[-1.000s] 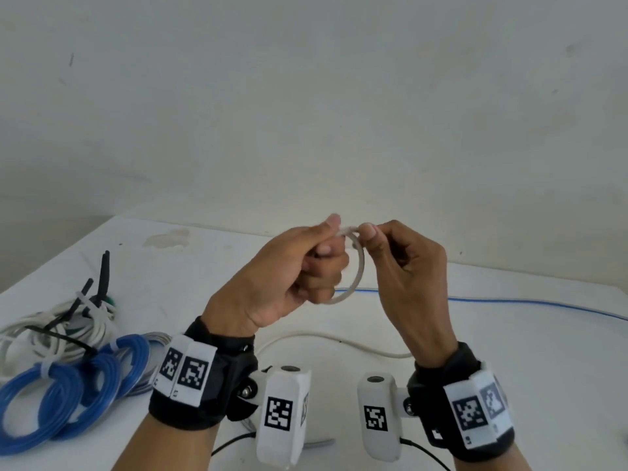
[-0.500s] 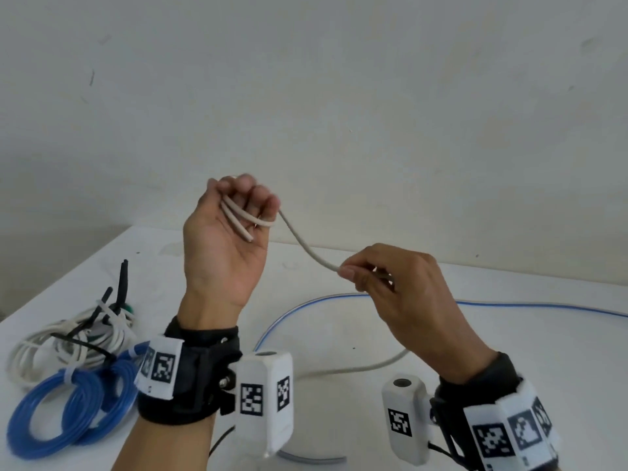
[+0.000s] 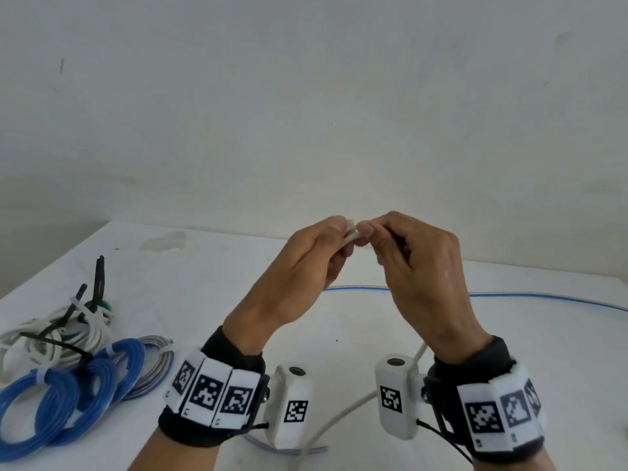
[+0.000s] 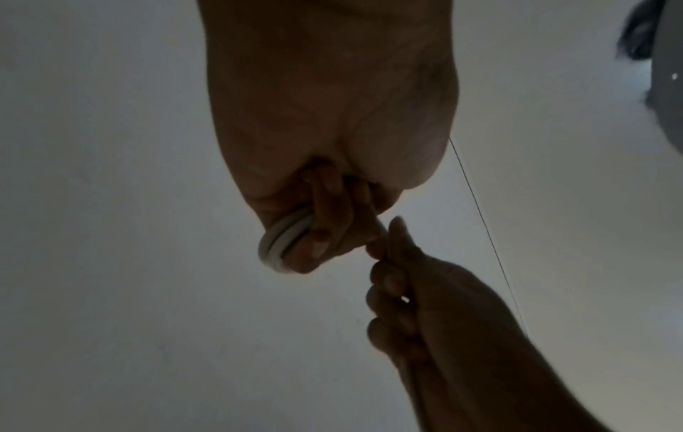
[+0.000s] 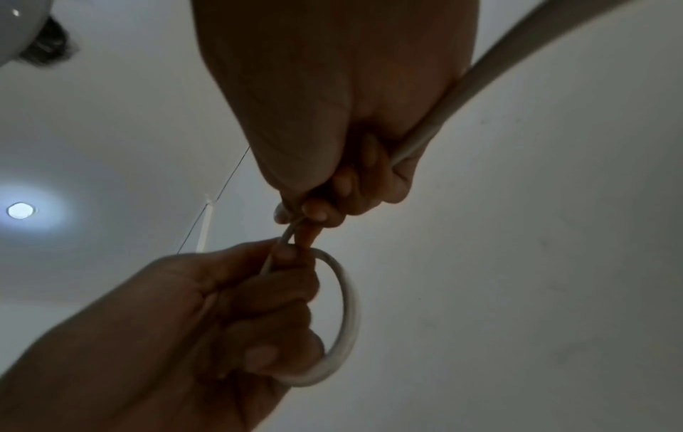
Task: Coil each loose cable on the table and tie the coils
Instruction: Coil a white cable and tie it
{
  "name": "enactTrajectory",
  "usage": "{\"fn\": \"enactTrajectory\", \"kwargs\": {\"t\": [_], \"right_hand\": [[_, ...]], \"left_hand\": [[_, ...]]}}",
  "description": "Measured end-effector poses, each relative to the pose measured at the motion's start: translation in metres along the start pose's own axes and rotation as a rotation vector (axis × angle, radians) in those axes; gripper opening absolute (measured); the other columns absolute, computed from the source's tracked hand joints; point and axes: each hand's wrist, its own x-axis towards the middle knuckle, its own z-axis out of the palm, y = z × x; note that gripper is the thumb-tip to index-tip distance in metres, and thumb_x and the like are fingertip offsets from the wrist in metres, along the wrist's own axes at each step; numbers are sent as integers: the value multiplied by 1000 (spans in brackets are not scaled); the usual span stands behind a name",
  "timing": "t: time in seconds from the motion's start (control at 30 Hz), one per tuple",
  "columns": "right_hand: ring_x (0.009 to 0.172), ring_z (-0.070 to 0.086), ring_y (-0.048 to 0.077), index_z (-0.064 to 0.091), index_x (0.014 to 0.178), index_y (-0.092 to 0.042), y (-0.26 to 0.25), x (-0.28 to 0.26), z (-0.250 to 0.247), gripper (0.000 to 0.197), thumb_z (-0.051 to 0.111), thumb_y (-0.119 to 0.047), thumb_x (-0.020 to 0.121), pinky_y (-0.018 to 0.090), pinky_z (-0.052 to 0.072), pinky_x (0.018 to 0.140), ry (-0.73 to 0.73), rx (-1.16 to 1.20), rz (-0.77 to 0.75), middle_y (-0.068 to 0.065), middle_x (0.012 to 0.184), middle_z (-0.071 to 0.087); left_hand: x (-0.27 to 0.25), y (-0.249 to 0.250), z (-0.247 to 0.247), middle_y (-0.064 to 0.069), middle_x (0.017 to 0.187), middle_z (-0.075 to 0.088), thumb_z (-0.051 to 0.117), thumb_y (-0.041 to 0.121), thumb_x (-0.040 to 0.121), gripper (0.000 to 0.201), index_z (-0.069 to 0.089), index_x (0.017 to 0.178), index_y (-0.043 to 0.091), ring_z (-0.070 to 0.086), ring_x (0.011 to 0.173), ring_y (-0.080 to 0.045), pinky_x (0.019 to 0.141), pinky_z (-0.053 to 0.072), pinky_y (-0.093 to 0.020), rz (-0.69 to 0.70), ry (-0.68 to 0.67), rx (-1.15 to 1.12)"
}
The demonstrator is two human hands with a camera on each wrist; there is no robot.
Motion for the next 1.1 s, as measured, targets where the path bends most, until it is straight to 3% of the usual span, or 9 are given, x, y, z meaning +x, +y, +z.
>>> {"fn": "enactTrajectory", "kwargs": {"t": [0.13,0.27,0.4,0.53,0.7,0.83,0.9,1.03,1.1], "right_hand": [[53,56,18,59,88,-13,0,-1,6,18,70,-25,95,28,45,51,84,90,83,-4,62,61],[58,59,29,56,84,-15,-4,-2,10,24,69,-33,92,46,49,57,157,168,123,-1,70,64],[57,52,30,57,86,-16,-4,-3,15,18,68,-27,96,45,43,54,149,174,127,1,69,61],[53,45,27,66,99,-19,1,-4,21,6,61,-21,102,40,40,50,62,179,115,1,65,61],[49,43,17,68,117,-30,15,-7,28,25,54,-14,105,22,35,50,-16,174,145,-8,77,65],[50,48,12,68,108,-27,31,-10,34,17,56,-15,103,21,34,53,-32,49,208,-11,73,66],[54,52,11,68,96,-25,35,-10,34,10,61,-21,101,26,35,53,-61,-23,238,-11,65,63],[52,48,15,65,82,-27,24,-10,31,26,55,-40,103,35,40,50,-156,-159,133,-13,55,52],[52,47,15,63,79,-28,16,-10,28,33,50,-46,102,34,38,51,-194,-130,103,-15,52,47]], "left_hand": [[-2,3,-2,8,53,26,31,35,111,51,41,64,16,23,48,-12,57,33,-28,-158,-138,-77],[-1,4,1,7,52,18,42,50,101,47,35,63,22,14,44,-12,51,32,-26,-221,-177,-387],[2,8,0,10,48,18,46,48,97,45,37,61,22,12,38,-6,41,22,-21,-317,-94,-612],[6,6,-5,8,53,8,42,43,102,47,40,60,22,4,42,-12,36,22,-19,-343,25,-842],[13,-3,-26,8,55,10,41,34,103,41,44,65,19,7,41,-12,37,28,-17,-174,92,-1182],[11,-18,-63,7,56,22,35,24,107,41,51,72,12,14,42,-10,46,39,-20,6,160,-1477],[9,-19,-77,5,55,28,34,22,108,40,52,73,11,17,42,-10,50,41,-21,49,233,-1479],[9,-12,-75,8,58,36,34,20,108,40,50,72,15,27,40,-8,55,43,-20,81,451,-1255],[12,-10,-65,7,70,59,32,24,110,38,47,76,16,52,50,-8,68,54,-24,102,475,-1141]]}}
